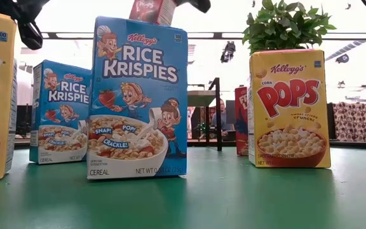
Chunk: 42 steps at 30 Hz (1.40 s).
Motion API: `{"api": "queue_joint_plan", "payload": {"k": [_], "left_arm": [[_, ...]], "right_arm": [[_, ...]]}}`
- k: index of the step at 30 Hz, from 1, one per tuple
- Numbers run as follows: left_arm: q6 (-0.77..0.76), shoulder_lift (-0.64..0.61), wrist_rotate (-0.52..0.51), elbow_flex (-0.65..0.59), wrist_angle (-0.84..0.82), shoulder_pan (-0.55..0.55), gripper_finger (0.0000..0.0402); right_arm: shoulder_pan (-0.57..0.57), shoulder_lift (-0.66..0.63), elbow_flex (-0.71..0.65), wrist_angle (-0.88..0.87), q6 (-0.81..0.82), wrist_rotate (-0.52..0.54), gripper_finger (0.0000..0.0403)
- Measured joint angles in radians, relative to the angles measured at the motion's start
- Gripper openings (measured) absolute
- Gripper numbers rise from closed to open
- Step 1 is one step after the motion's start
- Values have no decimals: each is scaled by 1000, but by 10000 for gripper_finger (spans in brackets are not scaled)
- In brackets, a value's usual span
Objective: Stack cereal on shelf
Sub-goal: Put the center red cereal on the shelf
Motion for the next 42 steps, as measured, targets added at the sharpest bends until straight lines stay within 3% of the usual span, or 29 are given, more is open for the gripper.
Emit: {"api": "queue_joint_plan", "payload": {"k": [6,12,17,26,32,42], "left_arm": [[0,0,0,0,6,0,0],[2,0,0,0,8,0,0],[4,0,0,0,9,0,0],[8,0,0,0,8,0,0],[2,0,0,0,1,0,0],[0,0,0,0,0,0,0]], "right_arm": [[-102,1,41,90,-148,-21,178],[-217,20,41,214,-230,-136,178],[-284,77,40,256,-311,-139,178],[-311,140,40,284,-434,-166,178],[-313,168,39,284,-433,-165,179],[-321,183,38,288,-414,-157,252]]}}
